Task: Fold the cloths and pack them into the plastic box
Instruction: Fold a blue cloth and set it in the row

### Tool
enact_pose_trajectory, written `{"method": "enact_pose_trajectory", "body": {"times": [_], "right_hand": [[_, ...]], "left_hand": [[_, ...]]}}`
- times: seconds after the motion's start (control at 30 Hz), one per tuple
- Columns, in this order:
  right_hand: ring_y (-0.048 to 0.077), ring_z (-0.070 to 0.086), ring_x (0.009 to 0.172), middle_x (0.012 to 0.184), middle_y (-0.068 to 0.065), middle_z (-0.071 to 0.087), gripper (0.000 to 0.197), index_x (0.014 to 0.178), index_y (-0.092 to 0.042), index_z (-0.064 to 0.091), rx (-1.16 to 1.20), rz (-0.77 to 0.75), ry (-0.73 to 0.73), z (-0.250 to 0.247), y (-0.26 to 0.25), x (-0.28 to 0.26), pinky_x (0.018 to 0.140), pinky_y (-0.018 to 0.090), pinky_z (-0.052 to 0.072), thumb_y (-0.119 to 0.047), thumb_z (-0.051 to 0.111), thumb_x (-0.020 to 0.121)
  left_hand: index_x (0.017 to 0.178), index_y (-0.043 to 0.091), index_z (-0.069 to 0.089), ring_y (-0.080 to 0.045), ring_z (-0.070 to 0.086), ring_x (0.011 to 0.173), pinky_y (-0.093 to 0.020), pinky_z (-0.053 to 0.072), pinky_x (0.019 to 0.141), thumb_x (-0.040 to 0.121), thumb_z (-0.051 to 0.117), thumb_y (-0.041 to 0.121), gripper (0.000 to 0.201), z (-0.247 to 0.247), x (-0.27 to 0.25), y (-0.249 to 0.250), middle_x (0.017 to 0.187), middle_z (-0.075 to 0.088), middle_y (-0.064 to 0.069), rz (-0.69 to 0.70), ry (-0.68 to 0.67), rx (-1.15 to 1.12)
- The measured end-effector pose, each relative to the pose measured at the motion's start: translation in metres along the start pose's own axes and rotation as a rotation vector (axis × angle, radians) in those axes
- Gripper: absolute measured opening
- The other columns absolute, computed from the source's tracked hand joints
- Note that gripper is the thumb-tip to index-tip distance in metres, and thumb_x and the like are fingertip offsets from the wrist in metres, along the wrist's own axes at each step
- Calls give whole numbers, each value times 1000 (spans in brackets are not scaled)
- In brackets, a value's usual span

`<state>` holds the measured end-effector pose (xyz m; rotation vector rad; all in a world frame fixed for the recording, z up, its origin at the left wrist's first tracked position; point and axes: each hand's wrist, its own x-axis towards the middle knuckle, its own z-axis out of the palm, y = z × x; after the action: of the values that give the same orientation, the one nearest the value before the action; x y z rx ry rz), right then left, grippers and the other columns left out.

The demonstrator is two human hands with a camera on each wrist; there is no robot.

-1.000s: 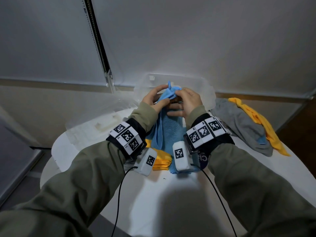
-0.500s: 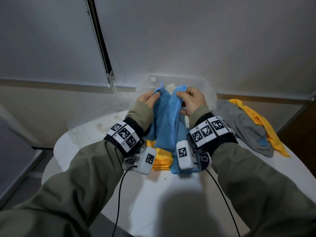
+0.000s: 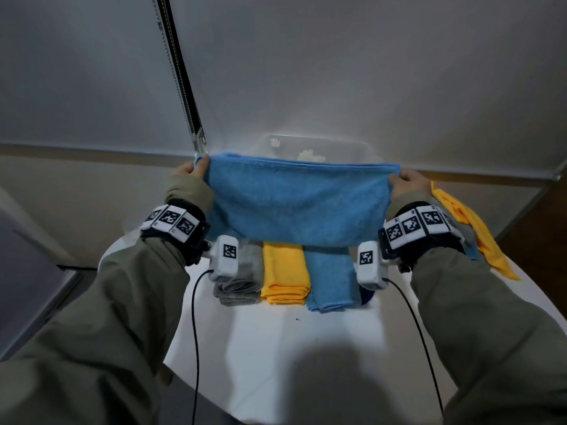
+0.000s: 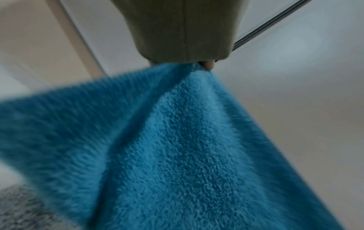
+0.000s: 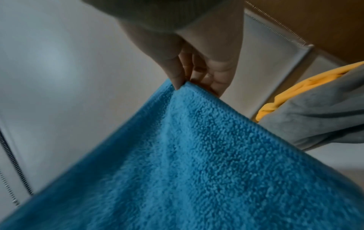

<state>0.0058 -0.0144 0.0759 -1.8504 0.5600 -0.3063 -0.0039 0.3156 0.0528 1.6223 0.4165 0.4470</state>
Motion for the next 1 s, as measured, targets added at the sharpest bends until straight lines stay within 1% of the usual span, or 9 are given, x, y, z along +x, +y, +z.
{"method": "enact_pose_trajectory", "body": {"times": [0.17, 0.27, 0.33, 0.43, 0.5, 0.63, 0.77, 0.9, 1.0], "right_hand": [[22, 55, 94, 119, 16, 62, 32, 124, -7, 57, 7, 22, 10, -4, 1, 10, 87, 30, 45, -19, 50, 95], [20, 53, 92, 120, 14, 62, 32, 123, -7, 57, 41, 31, 18, -2, -1, 11, 81, 23, 41, -17, 54, 93], [20, 54, 91, 117, 14, 62, 31, 122, -7, 56, 46, 30, 39, -3, -1, 13, 76, 20, 37, -15, 55, 92], [17, 51, 88, 109, 12, 61, 30, 121, -5, 57, 52, 25, 73, -5, 0, 16, 74, 17, 35, -14, 55, 92], [15, 49, 86, 102, 8, 57, 29, 119, -6, 57, 47, 22, 76, -4, 0, 17, 72, 18, 35, -14, 54, 92], [19, 50, 81, 95, 6, 54, 29, 116, -11, 57, 34, 33, 73, 2, -4, 14, 67, 24, 39, -14, 54, 88], [22, 51, 67, 90, 6, 55, 30, 114, -18, 56, -4, -8, 11, 8, -14, 2, 44, 19, 39, -11, 49, 86], [26, 55, 66, 70, 3, 52, 27, 76, -21, 62, 104, -60, -247, 27, -26, -28, 59, 34, 55, -3, 43, 85], [24, 57, 58, 69, 7, 52, 25, 67, -14, 55, 195, -85, -495, 41, -39, -58, 52, 35, 58, 4, 52, 85]], "left_hand": [[121, 9, 59, -20, 56, 104, -28, 43, 99, 93, 51, 23, 33, -2, 2, 4, 109, 62, -5, -11, -42, -35], [131, 9, 50, -17, 53, 107, -28, 40, 104, 91, 55, 14, 41, -3, 1, 6, 116, 56, -3, 17, -12, -51], [130, 8, 50, -18, 55, 99, -29, 44, 99, 89, 58, 14, 42, -5, 4, 5, 109, 56, -4, 2, -4, -36], [86, 20, 65, -16, 56, 72, -32, 47, 79, 87, 62, 24, 6, -5, 6, 0, 80, 62, 0, -11, -1, 46], [68, 25, 57, -17, 53, 66, -30, 46, 70, 83, 65, 31, 18, -4, 6, -2, 69, 57, 4, -11, 22, 57], [65, 25, 49, -15, 48, 61, -26, 41, 61, 82, 63, 42, 28, 3, 2, -1, 64, 52, 5, 20, 53, 105], [69, 20, 54, -21, 52, 66, -31, 43, 69, 84, 56, 49, 33, 12, -5, 5, 67, 55, -2, 56, 32, 186], [66, 14, 55, -22, 54, 64, -30, 46, 68, 87, 54, 48, 40, 33, -18, 18, 67, 57, -10, 85, -85, 200], [55, 18, 42, -15, 40, 51, -25, 36, 55, 87, 54, 47, 45, 59, -34, 29, 53, 40, -1, 106, -198, 252]]}}
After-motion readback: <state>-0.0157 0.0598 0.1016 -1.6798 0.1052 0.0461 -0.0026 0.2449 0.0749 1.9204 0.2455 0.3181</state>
